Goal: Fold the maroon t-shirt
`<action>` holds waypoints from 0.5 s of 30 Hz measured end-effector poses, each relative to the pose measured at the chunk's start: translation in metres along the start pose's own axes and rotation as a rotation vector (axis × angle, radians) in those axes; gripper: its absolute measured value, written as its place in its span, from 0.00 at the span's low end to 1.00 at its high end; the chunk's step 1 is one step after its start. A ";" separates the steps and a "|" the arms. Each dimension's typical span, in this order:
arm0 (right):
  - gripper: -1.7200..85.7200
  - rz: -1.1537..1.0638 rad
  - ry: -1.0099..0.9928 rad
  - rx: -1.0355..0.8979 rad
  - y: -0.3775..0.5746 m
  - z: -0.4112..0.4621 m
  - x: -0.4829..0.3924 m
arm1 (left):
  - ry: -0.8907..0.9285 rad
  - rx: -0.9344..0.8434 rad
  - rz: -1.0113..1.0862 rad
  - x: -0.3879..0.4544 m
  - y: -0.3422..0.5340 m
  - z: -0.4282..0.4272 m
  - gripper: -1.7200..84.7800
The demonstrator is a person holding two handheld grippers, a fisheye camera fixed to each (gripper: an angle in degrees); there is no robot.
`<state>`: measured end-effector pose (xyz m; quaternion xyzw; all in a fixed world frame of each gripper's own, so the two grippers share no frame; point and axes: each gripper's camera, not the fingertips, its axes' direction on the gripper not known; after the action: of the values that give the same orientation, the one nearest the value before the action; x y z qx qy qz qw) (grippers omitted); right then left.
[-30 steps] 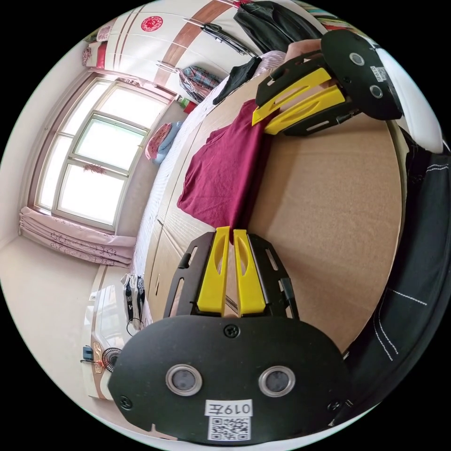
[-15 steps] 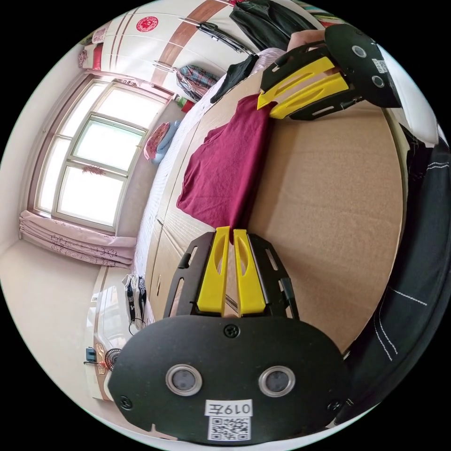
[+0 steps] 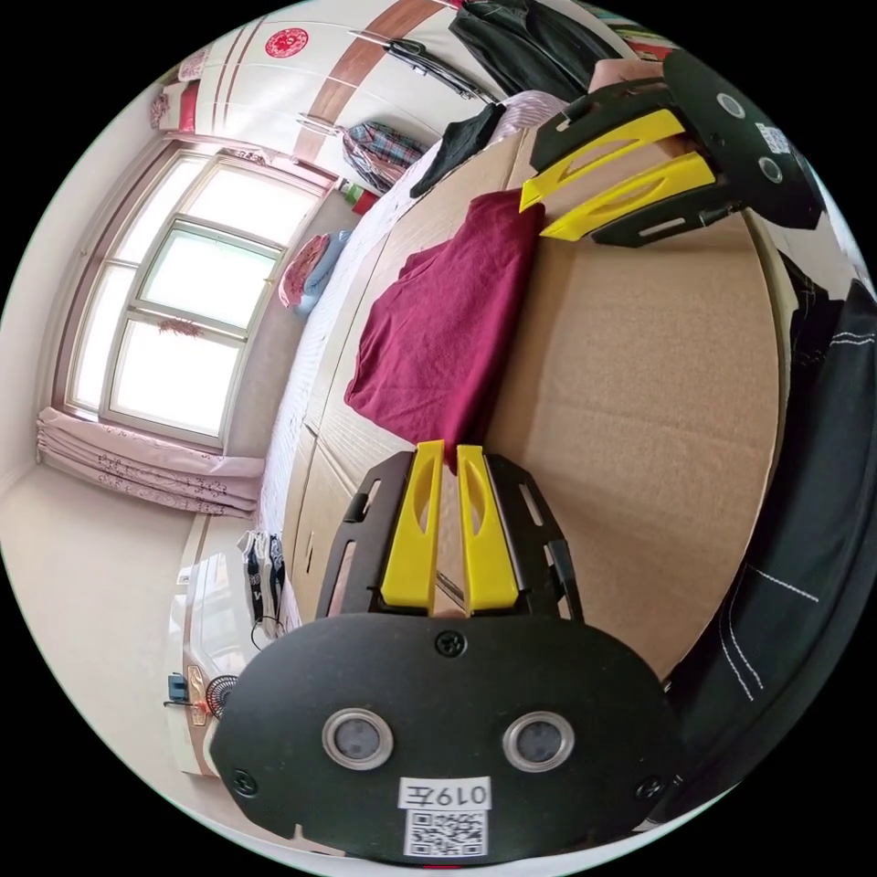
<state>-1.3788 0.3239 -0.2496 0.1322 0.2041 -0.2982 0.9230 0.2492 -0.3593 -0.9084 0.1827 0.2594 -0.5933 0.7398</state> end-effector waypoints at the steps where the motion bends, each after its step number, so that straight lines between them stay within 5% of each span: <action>1: 0.07 0.041 0.001 0.005 0.005 -0.003 0.008 | -0.006 0.004 -0.004 0.000 0.000 -0.002 0.03; 15: 0.01 0.112 -0.108 -0.101 0.006 0.046 0.039 | 0.020 0.012 -0.024 -0.002 -0.009 -0.024 0.03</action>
<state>-1.3323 0.2927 -0.2264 0.0803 0.1610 -0.2421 0.9534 0.2364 -0.3458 -0.9262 0.1898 0.2657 -0.6019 0.7288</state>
